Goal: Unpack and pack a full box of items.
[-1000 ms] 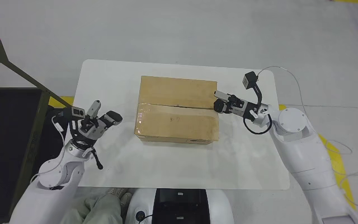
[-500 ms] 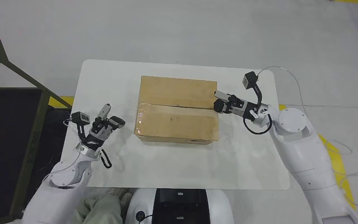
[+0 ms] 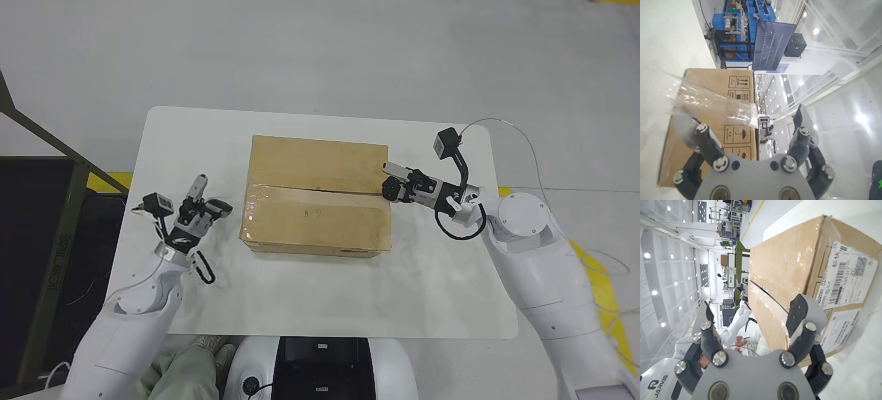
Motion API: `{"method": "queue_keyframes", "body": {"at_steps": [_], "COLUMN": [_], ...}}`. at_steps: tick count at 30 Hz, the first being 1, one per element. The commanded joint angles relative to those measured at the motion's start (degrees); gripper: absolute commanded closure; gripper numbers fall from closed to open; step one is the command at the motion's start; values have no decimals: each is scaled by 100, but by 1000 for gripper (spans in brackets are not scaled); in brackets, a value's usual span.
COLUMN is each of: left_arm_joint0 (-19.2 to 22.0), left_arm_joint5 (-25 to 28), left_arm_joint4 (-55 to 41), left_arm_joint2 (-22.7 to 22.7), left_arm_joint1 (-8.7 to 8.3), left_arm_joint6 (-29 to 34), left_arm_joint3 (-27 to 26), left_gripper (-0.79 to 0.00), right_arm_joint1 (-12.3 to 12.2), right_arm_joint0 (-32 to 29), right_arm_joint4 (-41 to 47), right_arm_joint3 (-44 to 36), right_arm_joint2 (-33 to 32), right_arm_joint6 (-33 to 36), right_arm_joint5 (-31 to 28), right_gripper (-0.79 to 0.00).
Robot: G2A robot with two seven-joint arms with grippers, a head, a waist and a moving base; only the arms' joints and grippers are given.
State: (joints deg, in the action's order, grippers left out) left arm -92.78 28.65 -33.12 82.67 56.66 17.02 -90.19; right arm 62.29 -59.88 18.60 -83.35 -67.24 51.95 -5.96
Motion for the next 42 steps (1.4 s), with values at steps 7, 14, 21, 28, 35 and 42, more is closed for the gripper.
{"method": "queue_keyframes", "body": {"at_steps": [7,14,21,28,35,42], "left_arm_joint0": [154,382,415,463,576,699], "left_arm_joint5": [572,615,875,1054,1034,991], "left_arm_joint4": [-242,-312,-410,-400,-204,70], "left_arm_joint2": [-7,42,79,140,70,-78], "left_arm_joint1": [111,176,242,302,368,435], "left_arm_joint6": [-184,-167,-86,-63,-61,-8], "left_arm_joint3": [98,116,72,-110,-341,-583], "left_gripper": [-785,-785,-785,-785,-785,-785], "right_arm_joint1": [0,0,0,0,0,0], "right_arm_joint0": [0,0,0,0,0,0], "right_arm_joint4": [0,0,0,0,0,0], "right_arm_joint3": [0,0,0,0,0,0], "right_arm_joint2": [0,0,0,0,0,0], "right_arm_joint6": [0,0,0,0,0,0], "right_arm_joint5": [0,0,0,0,0,0], "right_gripper": [-785,-785,-785,-785,-785,-785]}}
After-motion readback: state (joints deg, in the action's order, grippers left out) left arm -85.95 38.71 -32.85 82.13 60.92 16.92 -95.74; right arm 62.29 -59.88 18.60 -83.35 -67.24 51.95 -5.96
